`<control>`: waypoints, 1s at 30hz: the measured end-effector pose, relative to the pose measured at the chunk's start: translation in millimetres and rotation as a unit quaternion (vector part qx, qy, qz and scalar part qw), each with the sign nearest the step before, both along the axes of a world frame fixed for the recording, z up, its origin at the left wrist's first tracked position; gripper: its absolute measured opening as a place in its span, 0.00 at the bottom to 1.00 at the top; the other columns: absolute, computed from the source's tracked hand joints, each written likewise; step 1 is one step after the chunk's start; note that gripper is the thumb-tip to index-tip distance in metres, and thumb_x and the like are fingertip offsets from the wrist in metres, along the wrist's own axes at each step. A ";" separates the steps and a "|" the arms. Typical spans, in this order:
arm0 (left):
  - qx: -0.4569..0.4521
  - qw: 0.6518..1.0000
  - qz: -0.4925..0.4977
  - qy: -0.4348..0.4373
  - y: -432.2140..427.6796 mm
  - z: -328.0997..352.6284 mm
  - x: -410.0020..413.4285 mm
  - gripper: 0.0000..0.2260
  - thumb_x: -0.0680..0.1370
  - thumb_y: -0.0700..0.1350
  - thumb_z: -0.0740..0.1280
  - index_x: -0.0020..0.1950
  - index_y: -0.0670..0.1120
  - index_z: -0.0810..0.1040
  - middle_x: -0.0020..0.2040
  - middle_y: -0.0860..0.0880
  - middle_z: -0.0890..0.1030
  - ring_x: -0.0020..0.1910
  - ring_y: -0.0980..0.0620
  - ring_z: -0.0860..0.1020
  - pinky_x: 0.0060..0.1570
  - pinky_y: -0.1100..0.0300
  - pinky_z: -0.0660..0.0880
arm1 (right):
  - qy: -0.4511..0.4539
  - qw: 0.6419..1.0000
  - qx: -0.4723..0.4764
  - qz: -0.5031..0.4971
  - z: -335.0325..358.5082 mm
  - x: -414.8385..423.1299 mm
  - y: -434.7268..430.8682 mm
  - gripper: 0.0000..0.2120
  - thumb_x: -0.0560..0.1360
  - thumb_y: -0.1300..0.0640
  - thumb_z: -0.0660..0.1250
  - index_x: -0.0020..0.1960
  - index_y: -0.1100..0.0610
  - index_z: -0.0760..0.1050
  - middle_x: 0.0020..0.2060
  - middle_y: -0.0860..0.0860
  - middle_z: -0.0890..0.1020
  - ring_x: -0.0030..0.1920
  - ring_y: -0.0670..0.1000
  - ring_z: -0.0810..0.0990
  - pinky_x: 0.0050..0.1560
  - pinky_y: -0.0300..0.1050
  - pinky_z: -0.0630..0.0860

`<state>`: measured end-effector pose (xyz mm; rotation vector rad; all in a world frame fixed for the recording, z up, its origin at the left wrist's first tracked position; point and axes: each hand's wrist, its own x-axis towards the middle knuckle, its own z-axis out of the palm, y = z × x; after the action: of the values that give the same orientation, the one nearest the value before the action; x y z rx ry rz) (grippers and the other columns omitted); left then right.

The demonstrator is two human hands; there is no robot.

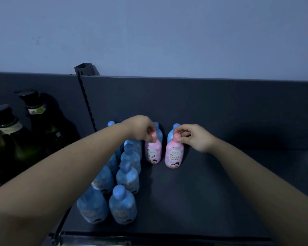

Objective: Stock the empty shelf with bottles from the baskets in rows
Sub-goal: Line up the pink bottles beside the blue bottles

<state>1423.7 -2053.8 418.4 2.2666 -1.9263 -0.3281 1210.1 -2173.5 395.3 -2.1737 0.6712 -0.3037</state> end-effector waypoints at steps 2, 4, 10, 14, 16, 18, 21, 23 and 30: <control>0.002 1.000 0.001 -0.003 0.1 0.2 -1.4 0.11 0.70 0.54 0.75 0.49 0.51 0.82 0.45 0.55 0.83 0.45 0.54 0.80 0.51 0.54 0.78 | 0.008 1.000 -0.001 -0.008 1.1 -3.2 -4.8 0.11 0.76 0.63 0.70 0.56 0.54 0.78 0.44 0.49 0.83 0.42 0.39 0.80 0.45 0.27 0.73; 0.001 1.000 0.003 0.003 0.9 -1.4 -1.5 0.08 0.71 0.53 0.75 0.46 0.53 0.82 0.45 0.56 0.83 0.45 0.55 0.80 0.51 0.53 0.78 | 0.011 1.000 0.000 -0.017 1.8 -6.0 -8.5 0.11 0.76 0.63 0.71 0.57 0.55 0.78 0.47 0.50 0.83 0.45 0.42 0.81 0.47 0.28 0.74; -0.001 1.000 0.028 -0.013 4.2 -6.8 -4.4 0.12 0.71 0.57 0.74 0.49 0.52 0.81 0.46 0.55 0.82 0.46 0.53 0.79 0.49 0.51 0.79 | 0.021 1.000 -0.004 -0.018 0.3 -4.7 -4.6 0.11 0.76 0.63 0.70 0.57 0.53 0.79 0.49 0.49 0.83 0.50 0.45 0.82 0.54 0.35 0.75; -0.007 0.999 0.035 -0.026 0.3 -4.0 -6.9 0.14 0.72 0.57 0.73 0.50 0.49 0.81 0.45 0.52 0.82 0.46 0.51 0.79 0.46 0.53 0.78 | 0.035 0.998 -0.050 -0.014 8.5 3.1 1.8 0.10 0.75 0.59 0.72 0.56 0.53 0.79 0.48 0.44 0.82 0.50 0.44 0.82 0.54 0.36 0.76; -0.006 0.999 0.038 -0.024 -0.1 -3.1 -7.3 0.14 0.72 0.57 0.73 0.49 0.49 0.81 0.45 0.52 0.82 0.45 0.51 0.79 0.44 0.55 0.77 | 0.044 0.995 -0.088 -0.023 11.4 6.1 5.7 0.10 0.75 0.58 0.72 0.56 0.54 0.80 0.46 0.43 0.81 0.50 0.45 0.81 0.55 0.39 0.76; -0.003 0.999 0.041 -0.019 -0.6 -3.9 -8.3 0.13 0.72 0.57 0.74 0.48 0.49 0.81 0.44 0.52 0.82 0.45 0.51 0.79 0.45 0.54 0.77 | 0.052 0.991 -0.118 -0.031 12.4 6.7 9.1 0.10 0.75 0.58 0.71 0.56 0.55 0.79 0.46 0.44 0.79 0.49 0.46 0.80 0.54 0.39 0.76; 0.001 0.999 0.047 -0.012 -0.1 -5.6 -9.4 0.13 0.71 0.57 0.74 0.48 0.49 0.81 0.44 0.52 0.82 0.45 0.52 0.79 0.47 0.53 0.78 | 0.055 0.988 -0.142 -0.039 10.6 5.5 11.8 0.10 0.76 0.57 0.70 0.57 0.55 0.79 0.47 0.46 0.79 0.49 0.47 0.80 0.54 0.41 0.76; 0.002 0.999 0.050 -0.008 0.7 -6.0 -9.6 0.13 0.71 0.57 0.74 0.48 0.49 0.81 0.44 0.52 0.82 0.45 0.52 0.79 0.47 0.53 0.78 | 0.055 0.987 -0.144 -0.048 8.4 4.3 12.8 0.10 0.75 0.55 0.70 0.56 0.55 0.79 0.47 0.46 0.80 0.47 0.46 0.80 0.53 0.42 0.76; 0.003 0.998 0.057 -0.012 1.0 -4.7 -7.9 0.11 0.72 0.56 0.74 0.47 0.50 0.82 0.43 0.52 0.82 0.44 0.51 0.79 0.48 0.50 0.79 | 0.069 0.978 -0.195 -0.022 16.8 6.0 15.1 0.09 0.75 0.57 0.71 0.55 0.56 0.81 0.48 0.49 0.83 0.49 0.48 0.81 0.53 0.44 0.78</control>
<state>1415.8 -2052.9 413.7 2.3815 -1.7997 -0.2946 1216.2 -2158.3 412.1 -2.5754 0.7901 -0.3309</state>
